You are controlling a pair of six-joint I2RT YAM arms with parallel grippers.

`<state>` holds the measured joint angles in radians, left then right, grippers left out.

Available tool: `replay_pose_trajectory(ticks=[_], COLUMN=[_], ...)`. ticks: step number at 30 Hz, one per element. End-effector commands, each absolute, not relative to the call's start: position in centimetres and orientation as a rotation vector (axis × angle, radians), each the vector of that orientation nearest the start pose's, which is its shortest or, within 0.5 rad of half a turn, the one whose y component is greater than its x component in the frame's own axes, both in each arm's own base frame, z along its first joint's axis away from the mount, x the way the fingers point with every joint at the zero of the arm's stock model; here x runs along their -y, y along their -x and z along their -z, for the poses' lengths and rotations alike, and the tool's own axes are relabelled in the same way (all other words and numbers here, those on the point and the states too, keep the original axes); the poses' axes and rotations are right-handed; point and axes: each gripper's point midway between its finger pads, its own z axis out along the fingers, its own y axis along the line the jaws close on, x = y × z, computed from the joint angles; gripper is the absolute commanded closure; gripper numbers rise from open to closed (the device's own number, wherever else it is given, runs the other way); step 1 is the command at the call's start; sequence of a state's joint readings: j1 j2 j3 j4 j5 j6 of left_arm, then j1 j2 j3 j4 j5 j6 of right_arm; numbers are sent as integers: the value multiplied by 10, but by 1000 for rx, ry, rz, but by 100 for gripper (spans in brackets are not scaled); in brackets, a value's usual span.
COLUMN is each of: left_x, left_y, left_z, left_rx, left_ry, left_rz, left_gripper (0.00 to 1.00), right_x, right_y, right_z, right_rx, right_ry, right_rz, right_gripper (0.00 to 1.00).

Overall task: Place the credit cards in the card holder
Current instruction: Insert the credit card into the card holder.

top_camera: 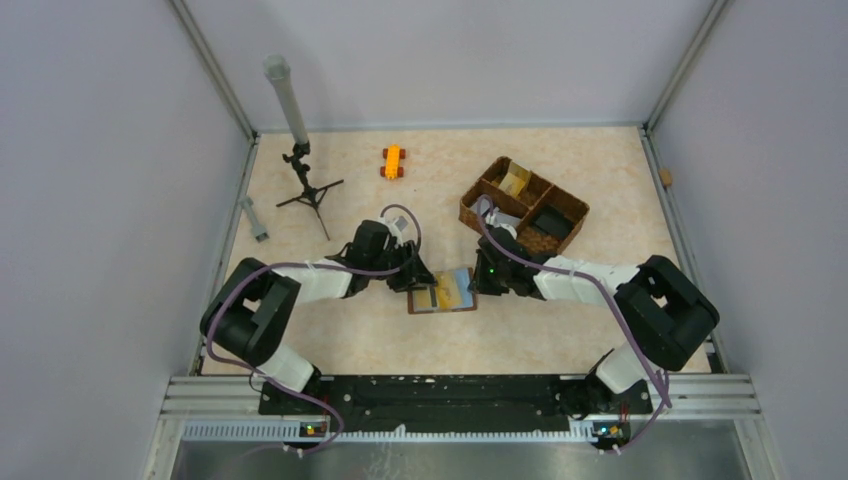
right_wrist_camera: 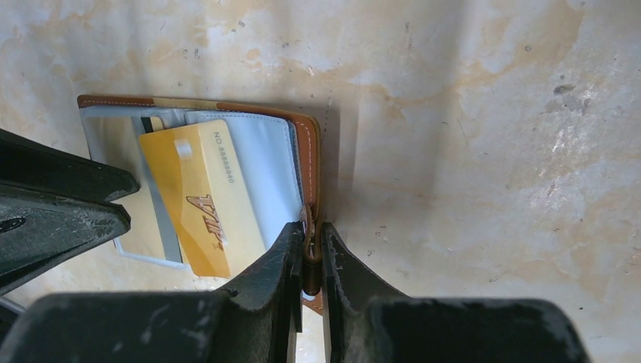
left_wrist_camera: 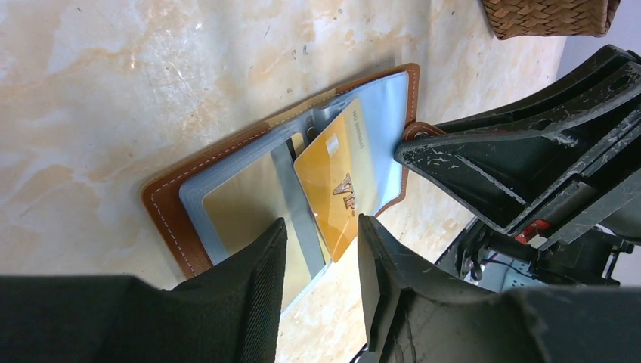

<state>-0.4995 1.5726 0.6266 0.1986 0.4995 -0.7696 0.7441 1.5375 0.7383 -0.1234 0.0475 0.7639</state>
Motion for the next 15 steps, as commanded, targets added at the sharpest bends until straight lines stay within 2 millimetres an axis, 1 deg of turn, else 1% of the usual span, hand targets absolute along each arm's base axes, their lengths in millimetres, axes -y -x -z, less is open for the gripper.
replay_pose_trajectory(ticks=[1, 7, 10, 15], left_x=[254, 273, 279, 293], left_y=[-244, -240, -240, -246], left_z=[-35, -34, -28, -32], left_rx=[-2574, -2575, -2589, -2574], left_ry=[72, 47, 55, 36], left_rz=[1106, 1166, 1188, 1194], left_gripper=[58, 63, 69, 71], right_x=[-242, -244, -246, -248], right_y=[-243, -243, -243, -242], right_z=[-23, -24, -26, -25], right_rx=[-2576, -2575, -2571, -2573], right_ry=[-54, -48, -48, -44], right_rz=[-484, -501, -517, -525], right_gripper=[100, 100, 100, 100])
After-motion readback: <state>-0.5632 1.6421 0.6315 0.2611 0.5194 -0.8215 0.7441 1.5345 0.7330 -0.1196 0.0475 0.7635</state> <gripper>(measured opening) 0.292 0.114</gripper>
